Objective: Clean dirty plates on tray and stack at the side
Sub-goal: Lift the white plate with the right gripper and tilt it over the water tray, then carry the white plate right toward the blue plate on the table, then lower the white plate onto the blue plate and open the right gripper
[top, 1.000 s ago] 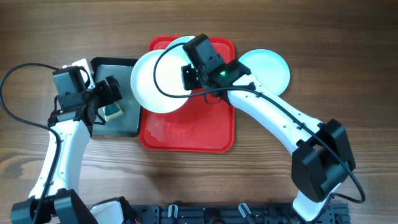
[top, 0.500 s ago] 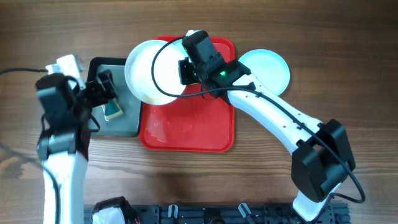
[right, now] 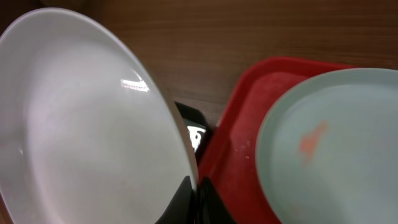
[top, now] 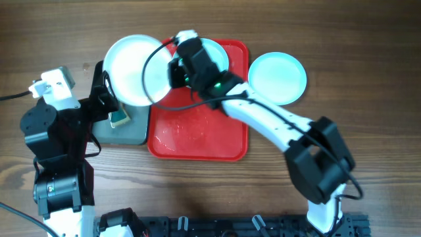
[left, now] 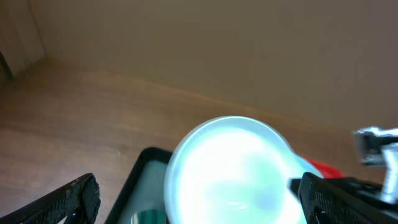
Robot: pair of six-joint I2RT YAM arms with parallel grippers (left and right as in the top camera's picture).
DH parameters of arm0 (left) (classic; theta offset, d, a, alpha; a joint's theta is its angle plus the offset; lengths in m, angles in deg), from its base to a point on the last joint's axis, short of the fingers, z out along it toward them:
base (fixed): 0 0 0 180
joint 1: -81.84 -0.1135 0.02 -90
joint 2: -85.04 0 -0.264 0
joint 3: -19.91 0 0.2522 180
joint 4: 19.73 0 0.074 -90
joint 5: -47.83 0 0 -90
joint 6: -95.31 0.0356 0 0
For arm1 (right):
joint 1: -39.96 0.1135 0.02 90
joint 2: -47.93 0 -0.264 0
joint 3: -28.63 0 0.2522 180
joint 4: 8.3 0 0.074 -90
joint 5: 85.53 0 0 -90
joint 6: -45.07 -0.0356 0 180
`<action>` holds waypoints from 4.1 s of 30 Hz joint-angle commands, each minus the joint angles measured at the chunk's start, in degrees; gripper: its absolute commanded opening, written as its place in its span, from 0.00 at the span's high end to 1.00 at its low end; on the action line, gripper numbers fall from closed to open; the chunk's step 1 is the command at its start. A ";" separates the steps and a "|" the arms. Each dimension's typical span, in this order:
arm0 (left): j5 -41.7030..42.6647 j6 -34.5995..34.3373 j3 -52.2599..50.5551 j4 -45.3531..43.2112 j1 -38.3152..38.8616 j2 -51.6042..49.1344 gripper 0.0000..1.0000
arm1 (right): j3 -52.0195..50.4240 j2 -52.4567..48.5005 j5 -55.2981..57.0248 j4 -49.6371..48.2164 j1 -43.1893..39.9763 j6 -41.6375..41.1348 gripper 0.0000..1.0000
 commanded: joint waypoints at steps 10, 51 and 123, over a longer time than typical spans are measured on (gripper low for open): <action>0.70 0.04 0.26 2.29 -0.15 -3.87 0.00 | 1.33 -5.25 20.22 -13.31 9.79 13.73 0.95; 0.68 0.04 0.26 2.27 -0.15 -22.53 0.00 | 1.31 -5.25 24.65 -32.33 9.35 46.86 0.96; 0.68 0.07 0.26 -0.74 -0.17 -22.53 0.00 | -10.51 10.21 -9.60 31.26 -50.53 9.20 0.96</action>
